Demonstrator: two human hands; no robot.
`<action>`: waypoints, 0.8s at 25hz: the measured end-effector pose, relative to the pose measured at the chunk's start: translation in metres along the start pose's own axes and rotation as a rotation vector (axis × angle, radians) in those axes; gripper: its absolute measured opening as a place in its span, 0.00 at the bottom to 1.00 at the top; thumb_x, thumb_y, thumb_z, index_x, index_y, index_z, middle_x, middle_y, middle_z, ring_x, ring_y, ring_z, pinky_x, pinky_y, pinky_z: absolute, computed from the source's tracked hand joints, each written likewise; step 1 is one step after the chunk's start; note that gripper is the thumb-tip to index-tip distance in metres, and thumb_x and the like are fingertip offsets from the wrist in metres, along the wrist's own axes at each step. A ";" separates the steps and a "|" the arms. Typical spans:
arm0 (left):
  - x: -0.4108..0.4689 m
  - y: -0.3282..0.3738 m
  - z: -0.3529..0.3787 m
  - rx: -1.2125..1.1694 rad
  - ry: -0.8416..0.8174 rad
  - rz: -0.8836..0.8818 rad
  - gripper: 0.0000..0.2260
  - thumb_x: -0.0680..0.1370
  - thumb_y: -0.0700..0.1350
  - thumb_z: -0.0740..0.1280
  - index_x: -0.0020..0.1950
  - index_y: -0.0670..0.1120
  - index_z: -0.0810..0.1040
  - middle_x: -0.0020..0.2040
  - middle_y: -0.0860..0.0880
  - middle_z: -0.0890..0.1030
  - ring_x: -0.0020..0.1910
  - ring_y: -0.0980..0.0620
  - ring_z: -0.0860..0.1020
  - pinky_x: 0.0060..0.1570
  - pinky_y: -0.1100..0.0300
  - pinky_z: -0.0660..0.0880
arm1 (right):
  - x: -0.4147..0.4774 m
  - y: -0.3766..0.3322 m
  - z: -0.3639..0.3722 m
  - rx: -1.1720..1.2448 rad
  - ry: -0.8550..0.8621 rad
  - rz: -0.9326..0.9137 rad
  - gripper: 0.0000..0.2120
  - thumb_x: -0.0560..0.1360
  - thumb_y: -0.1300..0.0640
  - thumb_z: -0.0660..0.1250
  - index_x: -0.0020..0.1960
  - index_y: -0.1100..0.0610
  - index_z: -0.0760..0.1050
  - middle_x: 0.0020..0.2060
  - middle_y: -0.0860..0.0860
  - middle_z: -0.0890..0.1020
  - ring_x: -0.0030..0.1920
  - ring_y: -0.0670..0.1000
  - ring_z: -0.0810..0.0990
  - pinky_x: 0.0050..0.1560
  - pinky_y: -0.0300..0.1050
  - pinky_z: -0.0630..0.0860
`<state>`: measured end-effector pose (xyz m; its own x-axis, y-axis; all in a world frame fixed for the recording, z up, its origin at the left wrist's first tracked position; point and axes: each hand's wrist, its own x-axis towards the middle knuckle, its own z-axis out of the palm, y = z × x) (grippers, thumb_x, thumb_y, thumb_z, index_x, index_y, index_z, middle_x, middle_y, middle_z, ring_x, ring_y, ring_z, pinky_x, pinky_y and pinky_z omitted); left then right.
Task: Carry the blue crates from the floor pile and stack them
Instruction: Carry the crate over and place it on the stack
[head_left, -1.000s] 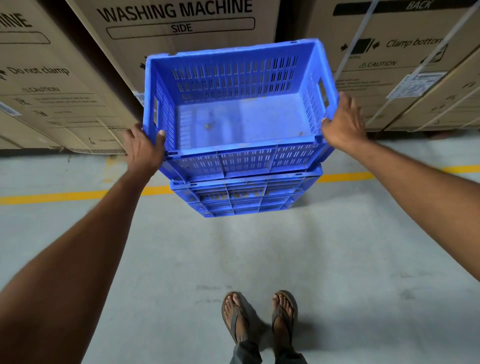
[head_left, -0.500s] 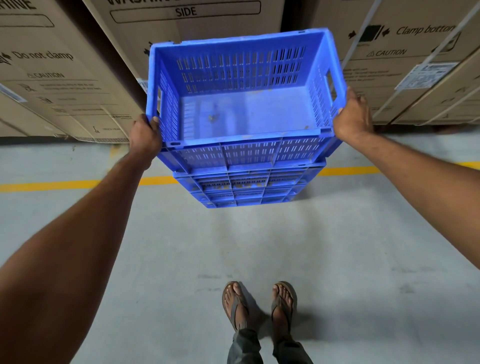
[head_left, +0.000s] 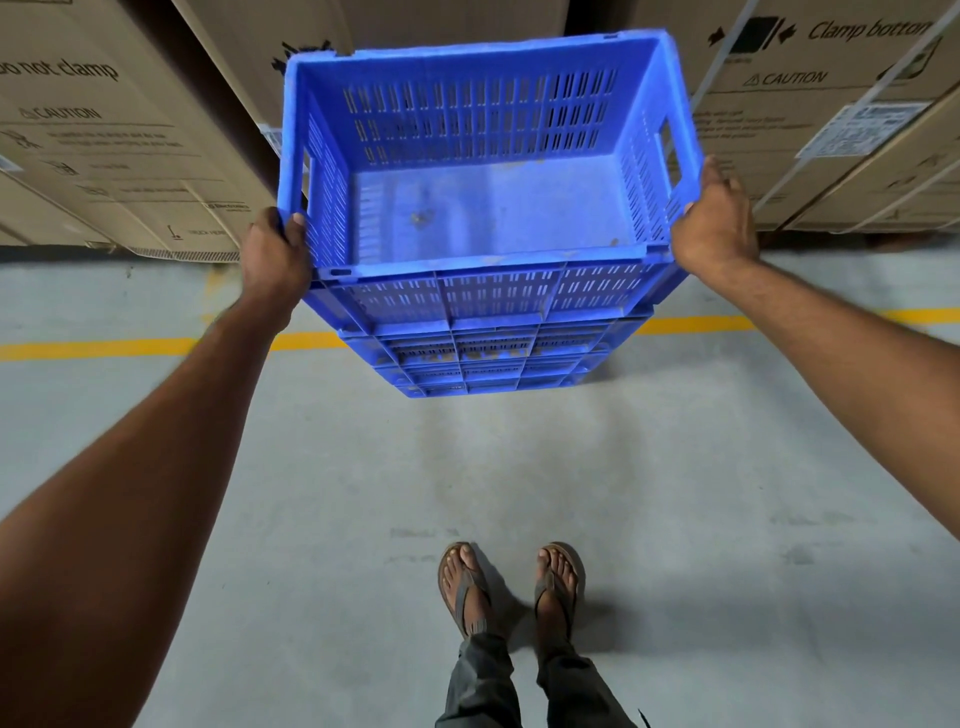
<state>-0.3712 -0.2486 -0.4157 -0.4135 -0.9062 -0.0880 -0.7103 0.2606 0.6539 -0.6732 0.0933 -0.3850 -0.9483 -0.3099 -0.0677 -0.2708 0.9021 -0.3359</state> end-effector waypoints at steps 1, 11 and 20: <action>0.000 0.001 0.001 -0.002 -0.001 0.004 0.19 0.84 0.53 0.56 0.55 0.37 0.73 0.54 0.29 0.77 0.52 0.31 0.77 0.46 0.44 0.73 | 0.001 0.000 0.001 0.004 0.007 0.004 0.32 0.79 0.63 0.58 0.82 0.56 0.55 0.72 0.63 0.68 0.69 0.66 0.71 0.63 0.57 0.73; 0.000 0.002 0.009 -0.090 0.005 0.038 0.10 0.84 0.53 0.56 0.44 0.54 0.68 0.48 0.42 0.75 0.45 0.47 0.72 0.43 0.53 0.69 | -0.001 0.004 0.014 0.092 0.067 0.058 0.32 0.79 0.63 0.55 0.82 0.55 0.55 0.71 0.62 0.70 0.72 0.63 0.68 0.70 0.53 0.65; -0.001 0.002 0.004 -0.086 -0.022 0.030 0.09 0.85 0.53 0.57 0.47 0.53 0.67 0.48 0.43 0.73 0.45 0.49 0.70 0.37 0.58 0.62 | 0.001 0.001 0.010 0.020 0.034 0.051 0.32 0.79 0.62 0.55 0.82 0.55 0.54 0.70 0.63 0.72 0.70 0.64 0.70 0.69 0.56 0.67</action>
<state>-0.3744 -0.2458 -0.4178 -0.4471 -0.8906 -0.0836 -0.6461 0.2568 0.7188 -0.6733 0.0911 -0.3948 -0.9660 -0.2530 -0.0530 -0.2190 0.9101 -0.3519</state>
